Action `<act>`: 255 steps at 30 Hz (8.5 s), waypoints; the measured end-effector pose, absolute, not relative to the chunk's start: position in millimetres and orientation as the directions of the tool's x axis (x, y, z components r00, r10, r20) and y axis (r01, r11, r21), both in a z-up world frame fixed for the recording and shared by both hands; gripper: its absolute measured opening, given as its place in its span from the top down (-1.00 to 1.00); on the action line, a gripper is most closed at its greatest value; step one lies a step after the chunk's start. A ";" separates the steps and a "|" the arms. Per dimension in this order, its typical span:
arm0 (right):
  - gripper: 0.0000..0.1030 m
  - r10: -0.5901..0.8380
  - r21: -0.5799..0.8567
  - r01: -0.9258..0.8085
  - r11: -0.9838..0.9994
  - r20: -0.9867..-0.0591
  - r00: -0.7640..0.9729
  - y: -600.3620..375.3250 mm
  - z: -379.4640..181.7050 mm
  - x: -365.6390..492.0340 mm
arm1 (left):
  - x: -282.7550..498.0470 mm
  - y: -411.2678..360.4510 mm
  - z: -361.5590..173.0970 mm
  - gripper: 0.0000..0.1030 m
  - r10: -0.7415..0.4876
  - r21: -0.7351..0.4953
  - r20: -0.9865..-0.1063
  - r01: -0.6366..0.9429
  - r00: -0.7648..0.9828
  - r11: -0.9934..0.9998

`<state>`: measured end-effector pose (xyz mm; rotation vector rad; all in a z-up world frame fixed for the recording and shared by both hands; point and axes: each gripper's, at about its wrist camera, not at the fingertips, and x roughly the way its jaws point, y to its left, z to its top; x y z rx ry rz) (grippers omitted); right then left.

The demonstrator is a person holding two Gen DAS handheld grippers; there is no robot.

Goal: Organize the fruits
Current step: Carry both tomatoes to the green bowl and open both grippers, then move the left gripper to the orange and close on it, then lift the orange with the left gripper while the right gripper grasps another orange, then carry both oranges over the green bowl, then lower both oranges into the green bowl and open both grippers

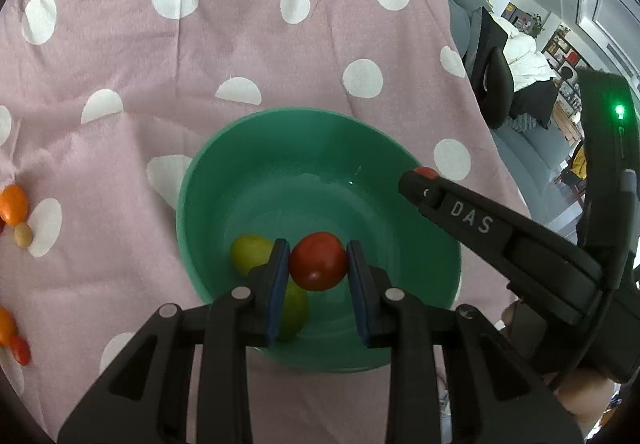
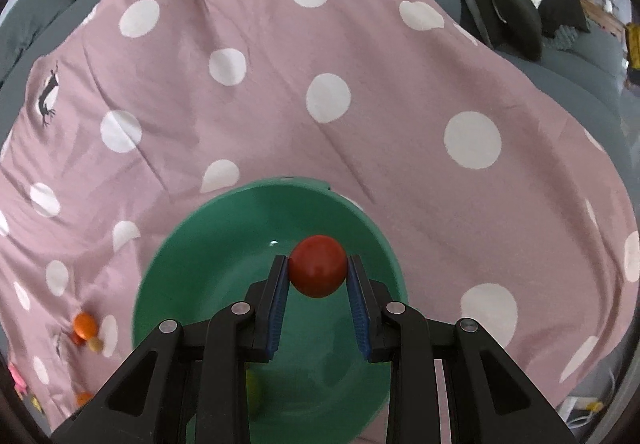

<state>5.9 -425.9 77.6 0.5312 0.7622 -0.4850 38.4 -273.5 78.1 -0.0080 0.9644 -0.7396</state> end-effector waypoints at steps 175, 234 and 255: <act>0.10 -0.076 0.408 0.365 0.837 -0.574 0.815 -369.8 124.9 5.3 | 43.9 -199.5 131.4 0.20 -0.444 -0.271 -0.656 0.359 0.610 0.893; 0.10 -0.181 0.285 0.573 0.768 -0.762 0.622 -410.7 72.1 15.4 | 51.4 -270.8 66.1 0.19 -0.495 -0.295 -0.765 0.459 0.412 0.838; 0.10 -0.199 0.254 0.590 0.767 -0.778 0.595 -409.4 68.0 16.9 | 54.1 -268.1 63.8 0.18 -0.487 -0.277 -0.759 0.463 0.432 0.842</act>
